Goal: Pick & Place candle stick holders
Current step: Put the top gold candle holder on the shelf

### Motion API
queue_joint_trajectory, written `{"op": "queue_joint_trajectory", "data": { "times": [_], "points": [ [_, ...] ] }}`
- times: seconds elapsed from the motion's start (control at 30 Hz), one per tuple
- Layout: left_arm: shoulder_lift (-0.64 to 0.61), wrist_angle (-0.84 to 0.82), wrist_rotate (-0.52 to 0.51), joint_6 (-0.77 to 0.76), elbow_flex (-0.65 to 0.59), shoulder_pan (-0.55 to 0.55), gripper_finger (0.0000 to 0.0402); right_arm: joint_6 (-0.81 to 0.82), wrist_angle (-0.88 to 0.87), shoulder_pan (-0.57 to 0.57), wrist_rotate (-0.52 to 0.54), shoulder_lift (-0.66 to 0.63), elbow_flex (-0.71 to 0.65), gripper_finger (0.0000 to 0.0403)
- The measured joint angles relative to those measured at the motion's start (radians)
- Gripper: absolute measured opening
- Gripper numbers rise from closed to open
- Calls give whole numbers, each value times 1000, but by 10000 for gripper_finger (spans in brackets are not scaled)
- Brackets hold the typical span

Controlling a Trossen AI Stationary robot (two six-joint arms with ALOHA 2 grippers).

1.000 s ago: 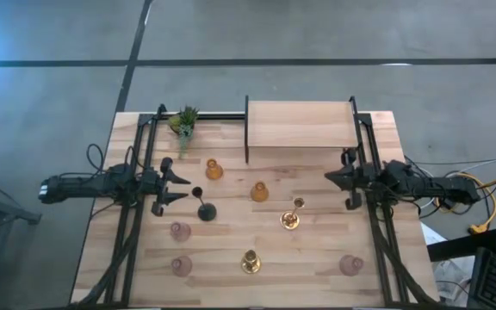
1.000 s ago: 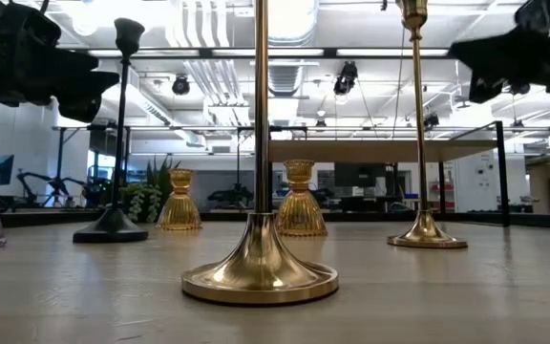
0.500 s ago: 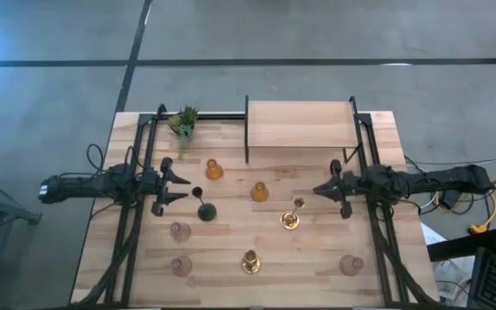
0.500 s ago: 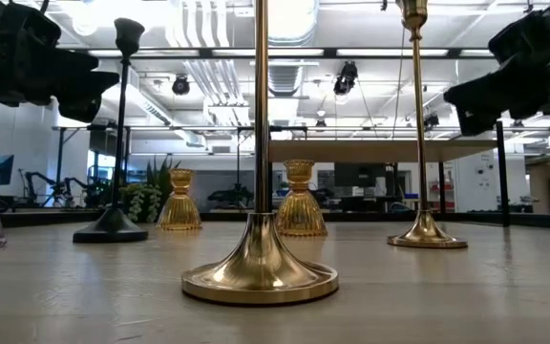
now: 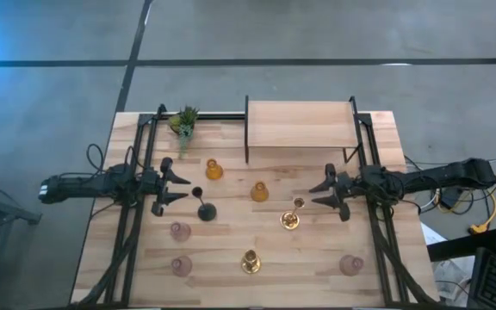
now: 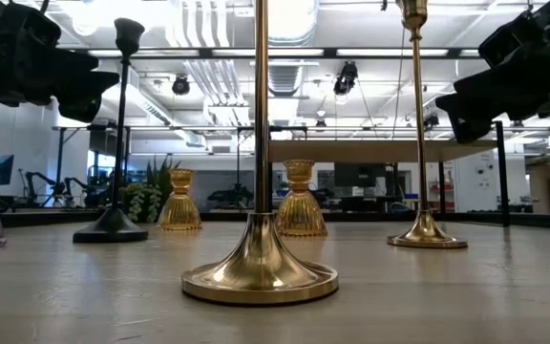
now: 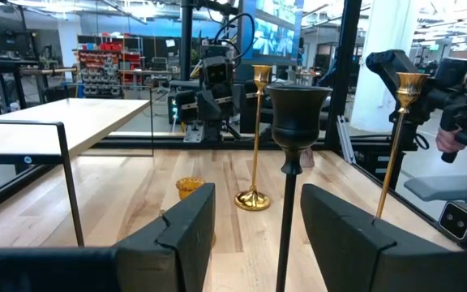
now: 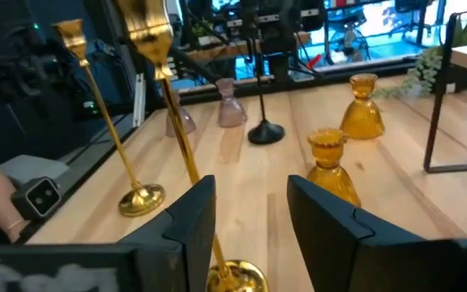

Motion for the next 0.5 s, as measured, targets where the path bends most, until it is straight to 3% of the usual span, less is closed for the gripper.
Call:
{"op": "queue_joint_trajectory", "data": {
  "times": [0.5],
  "points": [
    [0,0,0,0,0,0,188,-61,15,99,1,324,208,128]
  ]
}}
